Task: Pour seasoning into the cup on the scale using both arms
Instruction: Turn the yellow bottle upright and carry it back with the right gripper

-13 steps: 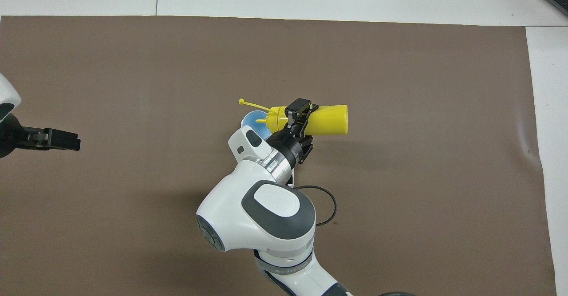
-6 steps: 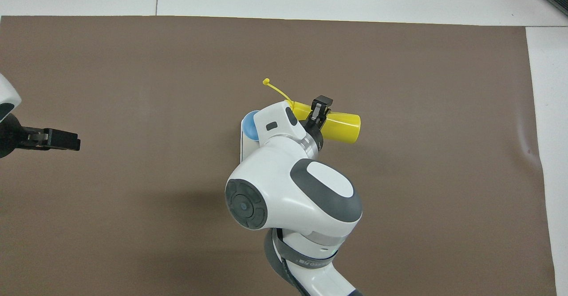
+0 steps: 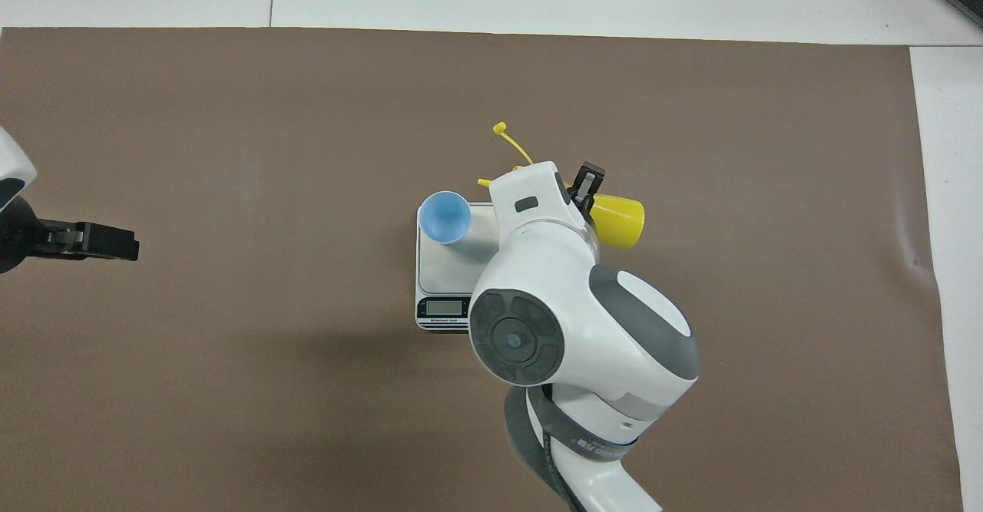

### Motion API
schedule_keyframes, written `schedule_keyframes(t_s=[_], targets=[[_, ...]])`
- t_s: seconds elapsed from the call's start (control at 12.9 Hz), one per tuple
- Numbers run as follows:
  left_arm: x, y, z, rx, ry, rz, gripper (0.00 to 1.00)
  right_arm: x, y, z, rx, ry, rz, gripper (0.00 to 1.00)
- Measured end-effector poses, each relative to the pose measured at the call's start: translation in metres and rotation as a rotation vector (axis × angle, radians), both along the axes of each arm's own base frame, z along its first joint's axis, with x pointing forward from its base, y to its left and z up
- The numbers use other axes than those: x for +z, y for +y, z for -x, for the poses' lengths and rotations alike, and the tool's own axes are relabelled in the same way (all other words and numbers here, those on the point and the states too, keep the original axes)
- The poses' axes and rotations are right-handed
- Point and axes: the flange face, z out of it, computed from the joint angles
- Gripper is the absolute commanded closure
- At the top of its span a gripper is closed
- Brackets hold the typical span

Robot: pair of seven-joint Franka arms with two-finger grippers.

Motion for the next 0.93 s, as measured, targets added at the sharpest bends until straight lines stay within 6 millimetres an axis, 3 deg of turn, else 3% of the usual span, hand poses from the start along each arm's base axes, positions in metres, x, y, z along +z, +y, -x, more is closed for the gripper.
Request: schedule_keyframes(t_s=[0.23, 0.54, 0.93], targets=[[0.000, 0.000, 0.000, 0.000, 0.000, 0.000, 0.00, 0.008, -0.045, -0.011, -0.026, 0.024, -0.146, 0.48], [0.000, 0.000, 0.000, 0.000, 0.000, 0.000, 0.00, 0.003, -0.101, -0.027, -0.025, 0.085, -0.301, 0.48], [0.000, 0.000, 0.000, 0.000, 0.000, 0.000, 0.00, -0.011, -0.202, -0.047, 0.055, 0.113, -0.524, 0.48]])
